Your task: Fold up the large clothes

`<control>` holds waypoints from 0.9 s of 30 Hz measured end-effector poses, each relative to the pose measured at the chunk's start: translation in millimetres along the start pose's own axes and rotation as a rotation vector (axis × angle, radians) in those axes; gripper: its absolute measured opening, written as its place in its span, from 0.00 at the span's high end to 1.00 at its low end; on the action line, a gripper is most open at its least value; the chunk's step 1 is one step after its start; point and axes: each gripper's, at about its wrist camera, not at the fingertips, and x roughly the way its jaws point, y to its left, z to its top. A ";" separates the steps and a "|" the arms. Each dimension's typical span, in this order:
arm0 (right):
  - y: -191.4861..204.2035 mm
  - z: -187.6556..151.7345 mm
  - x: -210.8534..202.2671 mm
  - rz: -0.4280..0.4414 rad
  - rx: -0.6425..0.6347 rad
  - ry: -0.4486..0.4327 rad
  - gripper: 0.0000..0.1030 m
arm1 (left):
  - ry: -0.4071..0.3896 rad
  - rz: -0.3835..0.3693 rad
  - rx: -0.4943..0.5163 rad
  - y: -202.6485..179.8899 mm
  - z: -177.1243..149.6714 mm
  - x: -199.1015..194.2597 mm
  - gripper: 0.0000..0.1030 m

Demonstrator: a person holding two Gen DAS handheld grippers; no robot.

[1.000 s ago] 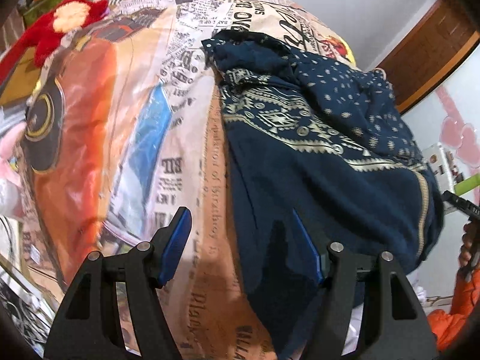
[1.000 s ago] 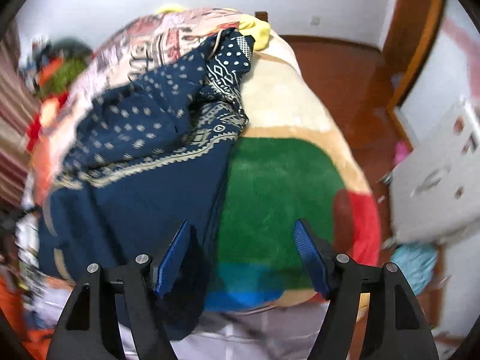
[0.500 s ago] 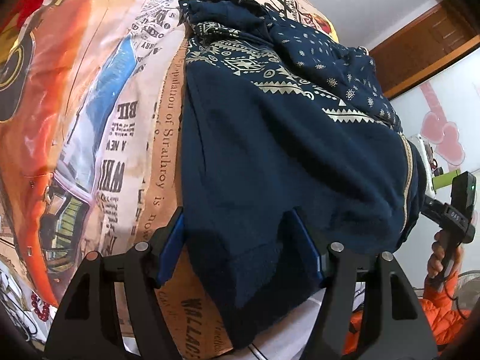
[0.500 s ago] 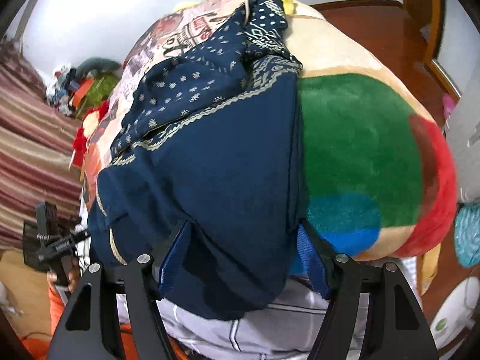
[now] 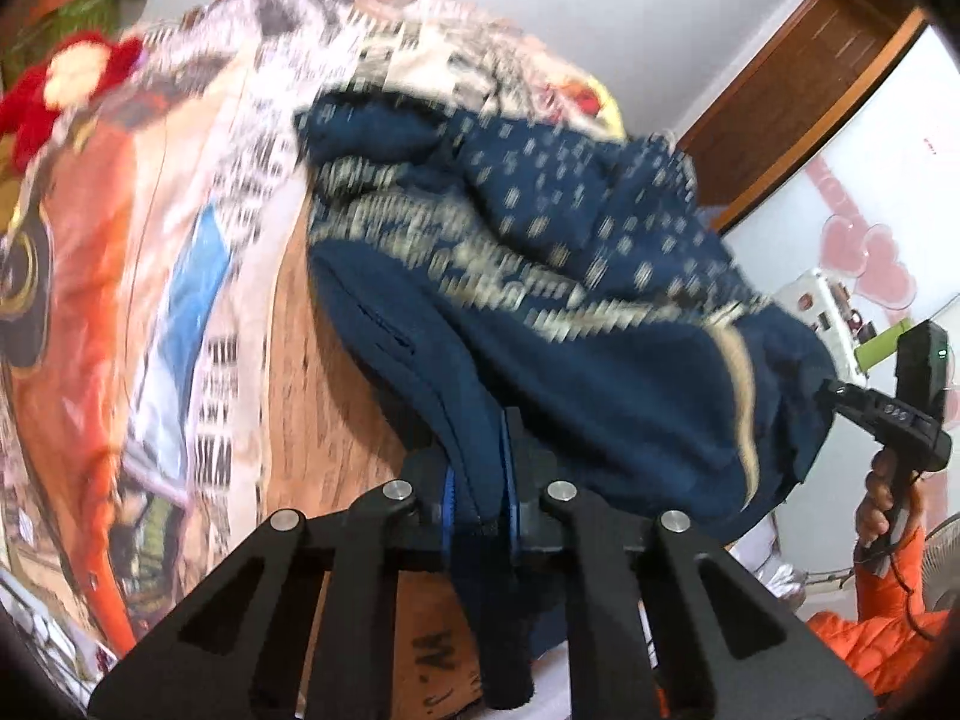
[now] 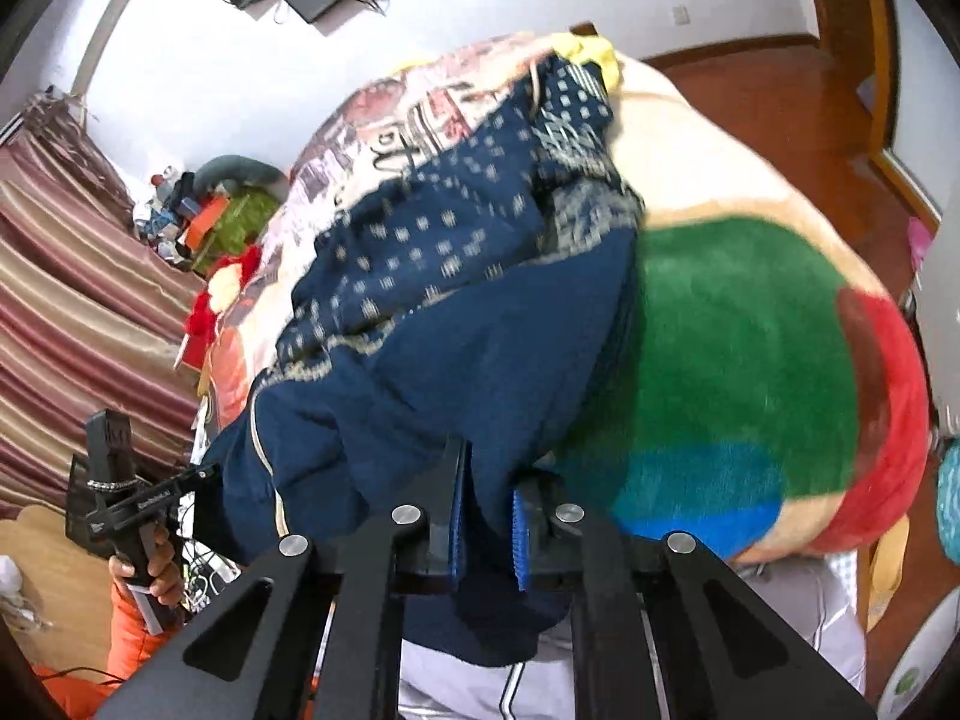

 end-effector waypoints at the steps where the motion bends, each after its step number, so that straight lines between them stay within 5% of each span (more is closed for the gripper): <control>1: 2.2 5.3 -0.6 -0.006 -0.012 -0.015 0.91 | -0.026 -0.008 0.008 -3.4 6.8 -5.9 0.89; 10: 10.7 58.7 -8.4 0.001 -0.067 -0.138 0.92 | -0.177 -0.052 -0.006 -11.7 72.7 -28.0 0.91; 15: 21.7 98.1 1.3 -0.026 -0.117 -0.194 0.92 | -0.218 -0.007 -0.049 -0.3 105.8 -21.2 0.91; 23: 18.8 163.3 49.2 -0.104 -0.143 -0.199 0.92 | -0.188 0.166 -0.065 26.5 139.2 29.5 0.91; 27: 8.0 185.6 83.5 -0.186 -0.158 -0.171 0.92 | -0.095 0.226 -0.099 51.1 141.9 78.4 0.91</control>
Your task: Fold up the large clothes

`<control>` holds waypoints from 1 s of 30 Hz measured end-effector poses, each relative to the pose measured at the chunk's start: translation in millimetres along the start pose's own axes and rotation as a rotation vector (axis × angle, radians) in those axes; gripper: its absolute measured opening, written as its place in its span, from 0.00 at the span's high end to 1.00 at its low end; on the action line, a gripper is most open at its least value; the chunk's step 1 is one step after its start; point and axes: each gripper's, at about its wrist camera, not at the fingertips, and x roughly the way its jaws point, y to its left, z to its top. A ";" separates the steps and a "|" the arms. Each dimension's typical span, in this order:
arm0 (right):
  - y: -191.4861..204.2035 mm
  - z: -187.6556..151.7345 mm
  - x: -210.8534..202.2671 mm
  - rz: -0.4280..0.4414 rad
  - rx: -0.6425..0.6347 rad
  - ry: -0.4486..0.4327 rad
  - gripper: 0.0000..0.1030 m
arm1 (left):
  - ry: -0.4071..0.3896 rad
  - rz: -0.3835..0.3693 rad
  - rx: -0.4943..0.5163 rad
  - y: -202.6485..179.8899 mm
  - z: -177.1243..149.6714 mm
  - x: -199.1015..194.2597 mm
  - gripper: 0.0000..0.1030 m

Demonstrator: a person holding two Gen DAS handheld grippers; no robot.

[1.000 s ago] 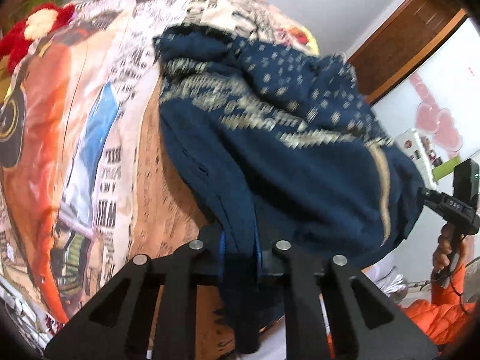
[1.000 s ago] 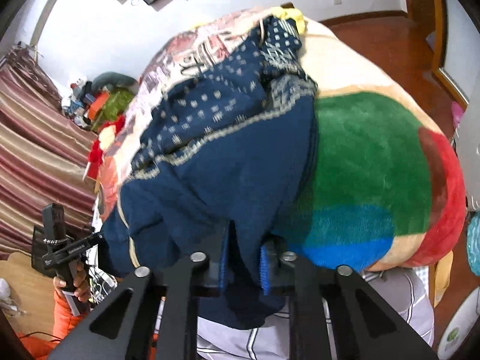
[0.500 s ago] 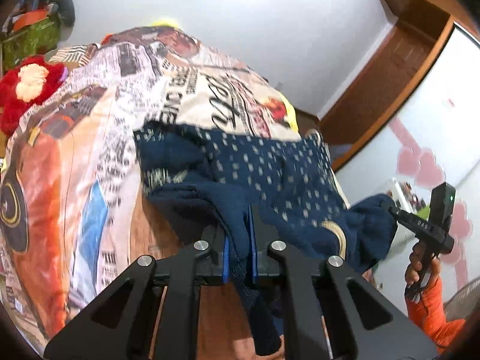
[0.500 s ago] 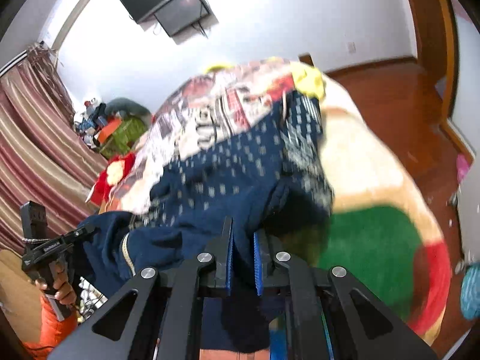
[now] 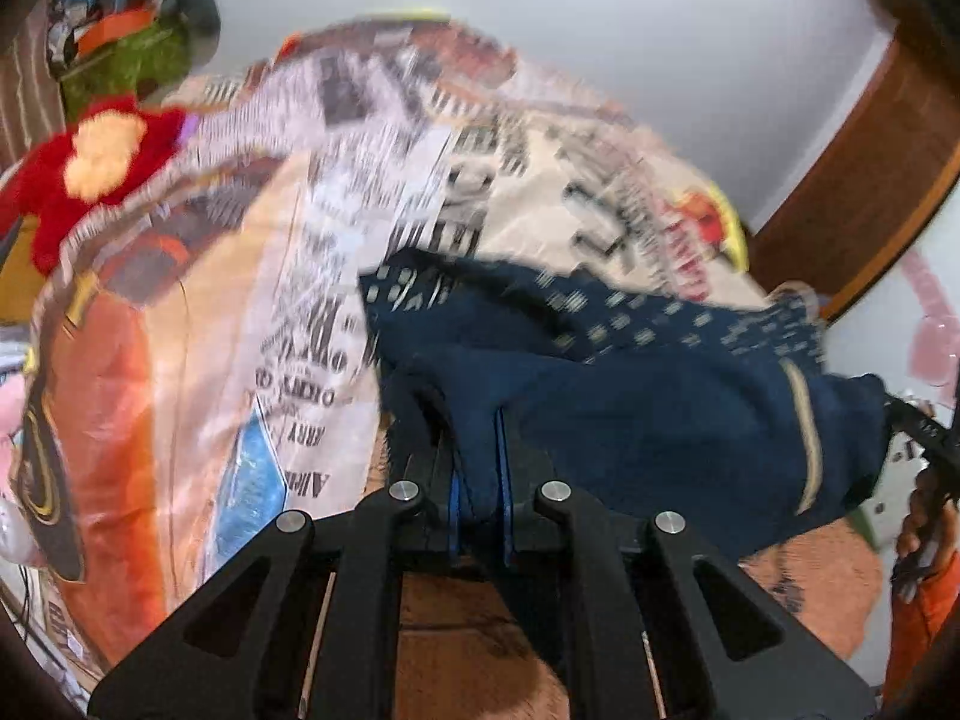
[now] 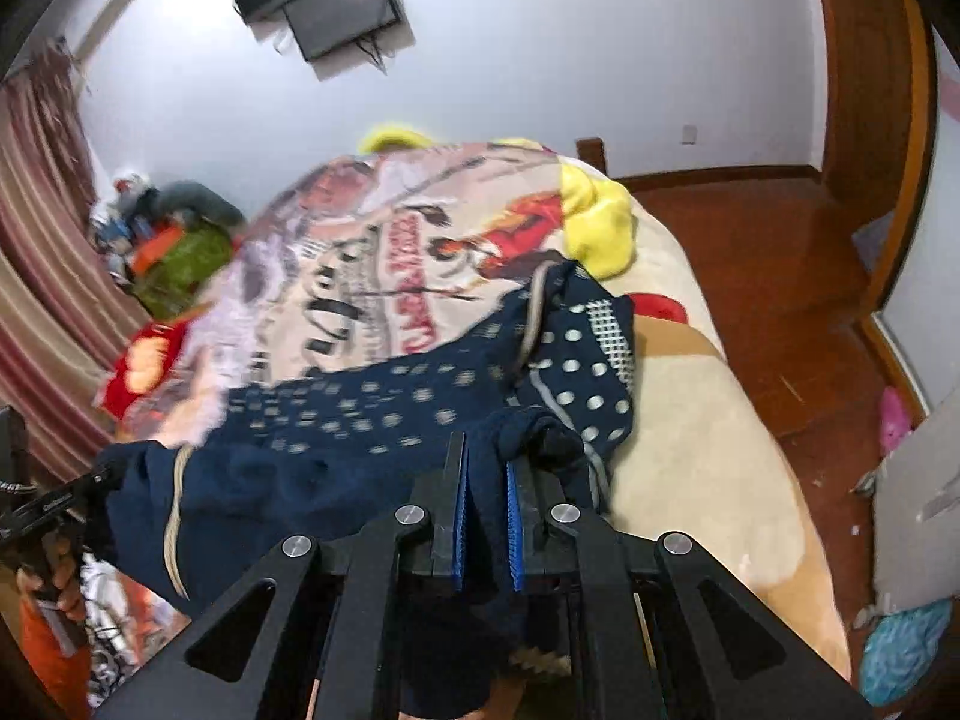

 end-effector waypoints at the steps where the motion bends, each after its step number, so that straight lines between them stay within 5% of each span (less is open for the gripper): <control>1: -3.7 1.6 13.4 -0.022 -0.002 0.025 0.92 | 0.023 0.009 -0.004 3.4 -2.1 12.0 0.91; 8: -20.8 -8.7 54.5 -0.084 -0.072 0.131 0.92 | 0.102 0.018 -0.016 13.7 -17.2 53.4 0.90; 20: -43.9 -22.1 24.1 -0.042 -0.069 0.175 0.91 | 0.106 0.064 0.045 11.1 -20.0 53.4 0.85; 22: -43.9 -23.6 17.1 -0.120 -0.108 0.164 0.91 | 0.111 0.088 0.069 7.9 -21.3 53.3 0.85; 24: -50.7 -26.5 5.9 -0.386 -0.178 0.138 0.91 | 0.107 0.095 0.084 6.2 -21.8 47.7 0.85; 25: -57.5 -28.1 1.6 -0.453 -0.192 0.144 0.91 | 0.100 0.095 0.083 6.5 -21.6 41.7 0.85; 30: -87.7 -35.1 -37.3 -0.269 -0.013 0.150 0.91 | 0.049 0.086 0.052 16.4 -16.9 -0.6 0.83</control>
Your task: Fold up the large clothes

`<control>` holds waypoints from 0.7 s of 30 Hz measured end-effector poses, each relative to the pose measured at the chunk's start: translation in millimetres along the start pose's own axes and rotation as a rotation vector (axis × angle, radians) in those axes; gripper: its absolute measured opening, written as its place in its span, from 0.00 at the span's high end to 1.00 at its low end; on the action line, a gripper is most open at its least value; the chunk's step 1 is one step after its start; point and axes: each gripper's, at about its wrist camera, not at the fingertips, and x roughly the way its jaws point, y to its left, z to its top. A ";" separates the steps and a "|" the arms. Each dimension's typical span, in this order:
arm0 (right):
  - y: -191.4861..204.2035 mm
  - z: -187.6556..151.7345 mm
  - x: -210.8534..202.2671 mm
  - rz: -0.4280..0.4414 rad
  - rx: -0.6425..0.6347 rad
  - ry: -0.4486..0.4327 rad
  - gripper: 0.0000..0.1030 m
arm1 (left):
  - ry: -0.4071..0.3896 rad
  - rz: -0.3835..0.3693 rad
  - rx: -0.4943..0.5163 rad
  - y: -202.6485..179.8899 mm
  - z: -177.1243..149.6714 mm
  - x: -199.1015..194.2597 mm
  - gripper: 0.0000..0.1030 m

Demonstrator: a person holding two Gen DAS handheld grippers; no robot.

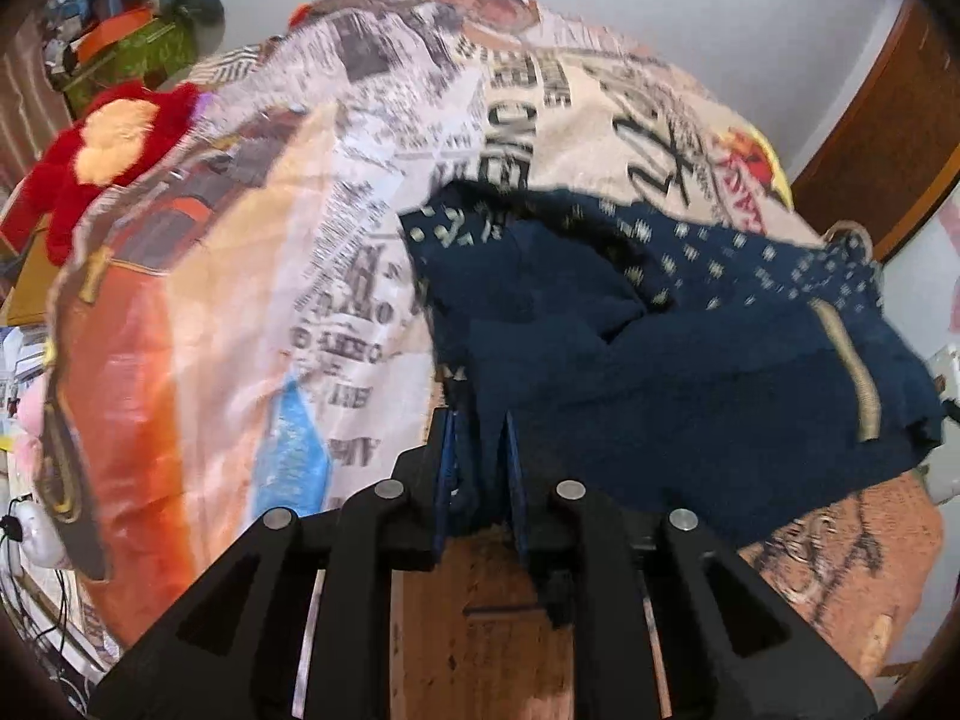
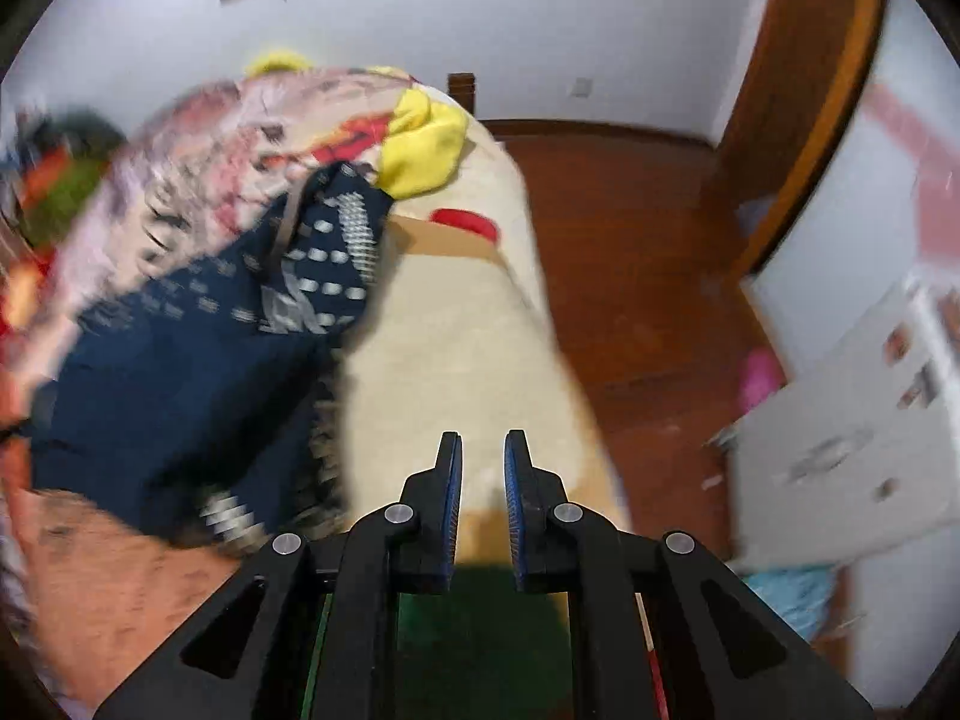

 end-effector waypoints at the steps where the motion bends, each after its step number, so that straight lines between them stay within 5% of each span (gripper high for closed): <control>1: 0.0 -1.4 -3.7 0.013 0.003 -0.002 0.91 | -0.008 0.001 -0.004 3.0 0.0 -6.9 0.81; 7: 35.0 -11.8 -22.7 0.112 -0.061 -0.030 0.91 | -0.014 0.049 0.056 15.6 -22.6 -31.6 0.47; 15: 83.8 -29.3 8.4 0.136 -0.160 0.059 0.91 | 0.163 0.020 0.110 6.0 -71.0 15.9 0.46; 21: 102.8 -18.9 10.3 0.173 -0.180 0.044 0.91 | 0.093 -0.013 0.155 -23.4 -48.9 10.3 0.46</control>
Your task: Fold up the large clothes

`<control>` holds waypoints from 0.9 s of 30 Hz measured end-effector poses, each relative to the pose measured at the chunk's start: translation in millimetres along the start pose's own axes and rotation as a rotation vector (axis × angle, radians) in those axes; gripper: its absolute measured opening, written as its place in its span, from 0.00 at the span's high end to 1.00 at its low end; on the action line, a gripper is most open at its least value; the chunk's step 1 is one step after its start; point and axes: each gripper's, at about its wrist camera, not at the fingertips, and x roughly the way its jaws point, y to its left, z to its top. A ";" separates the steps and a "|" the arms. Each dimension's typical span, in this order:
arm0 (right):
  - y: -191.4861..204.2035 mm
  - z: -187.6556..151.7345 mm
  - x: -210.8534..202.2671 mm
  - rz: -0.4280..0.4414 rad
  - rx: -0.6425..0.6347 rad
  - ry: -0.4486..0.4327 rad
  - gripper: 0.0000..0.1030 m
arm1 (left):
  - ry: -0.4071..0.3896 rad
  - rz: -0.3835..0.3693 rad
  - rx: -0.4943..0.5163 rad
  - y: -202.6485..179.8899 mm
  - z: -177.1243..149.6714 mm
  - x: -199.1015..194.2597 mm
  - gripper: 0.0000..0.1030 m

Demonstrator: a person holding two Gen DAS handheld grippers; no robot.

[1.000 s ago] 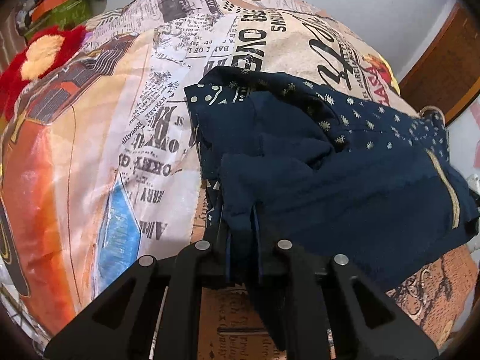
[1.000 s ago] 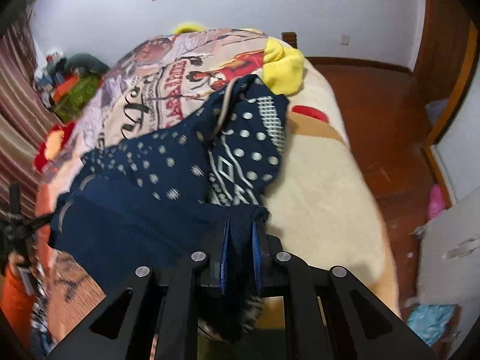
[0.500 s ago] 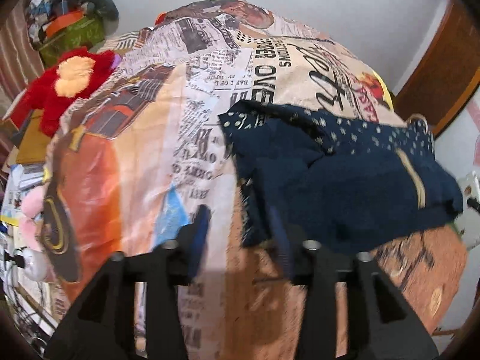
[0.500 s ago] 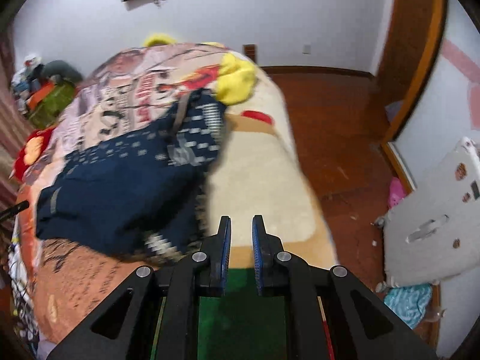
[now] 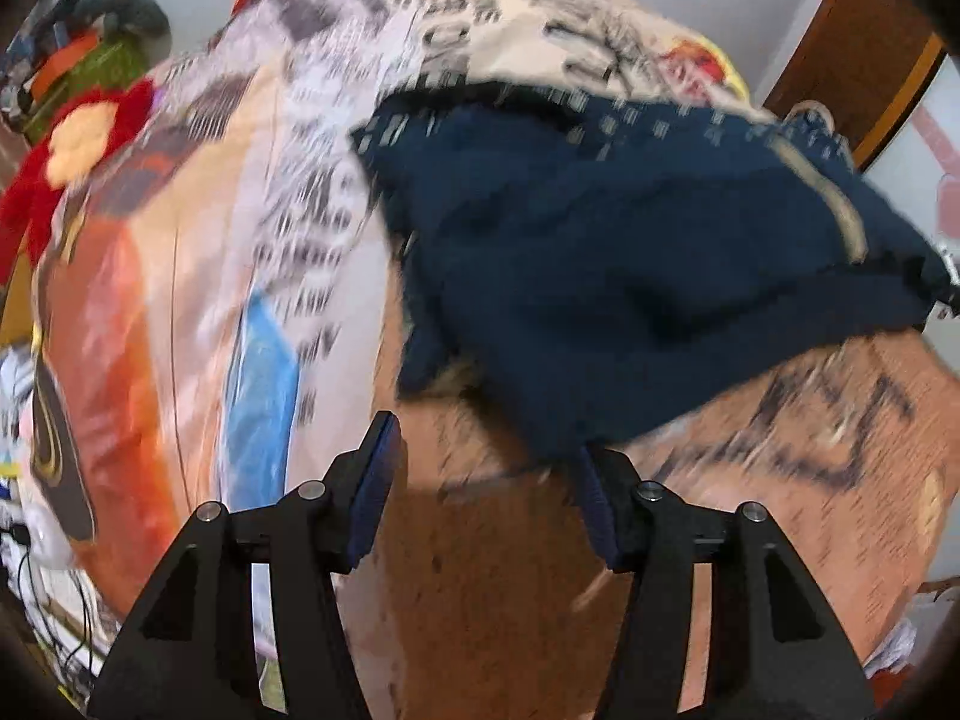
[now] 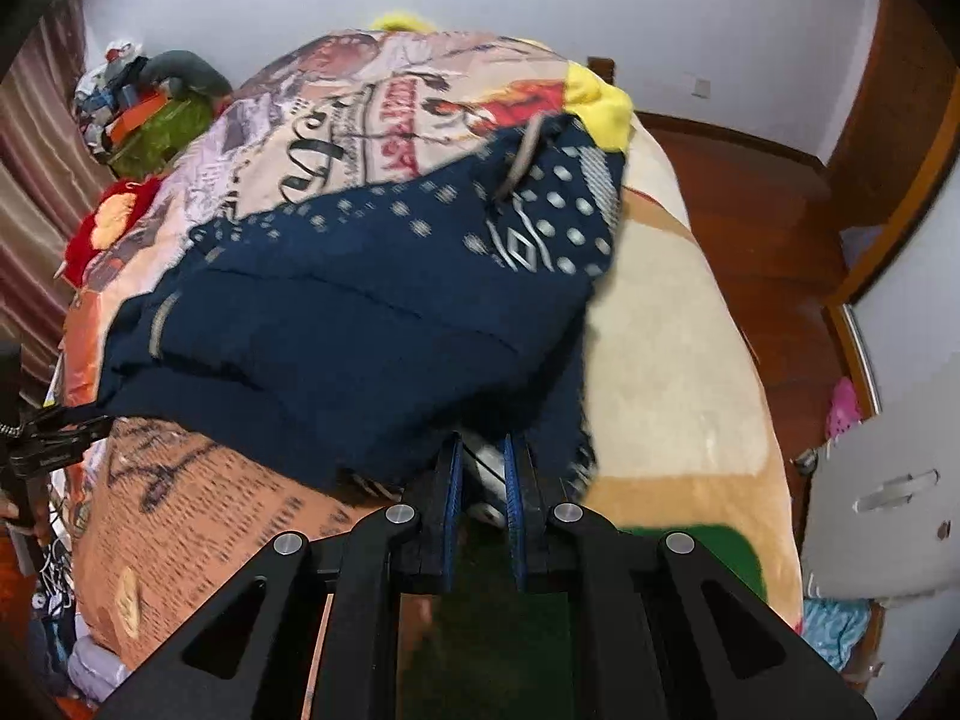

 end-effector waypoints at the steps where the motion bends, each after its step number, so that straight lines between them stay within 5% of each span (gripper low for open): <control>1: 2.7 2.4 -0.9 0.006 -0.007 -0.002 0.91 | -0.015 0.001 0.003 -2.5 7.6 -2.4 0.46; 7: 27.4 27.8 6.1 0.053 -0.077 -0.021 0.91 | -0.071 0.007 0.017 -9.8 49.8 -5.6 0.46; 14: 22.1 80.9 38.5 0.115 -0.006 -0.052 0.91 | -0.114 0.034 -0.003 -3.0 101.1 5.0 0.46; 20: 3.1 130.4 70.8 0.022 0.051 -0.078 0.91 | -0.098 0.162 -0.087 24.4 147.6 37.3 0.46; 27: -28.1 136.1 51.6 0.028 0.082 -0.119 0.91 | -0.101 0.104 -0.161 57.0 137.4 22.8 0.46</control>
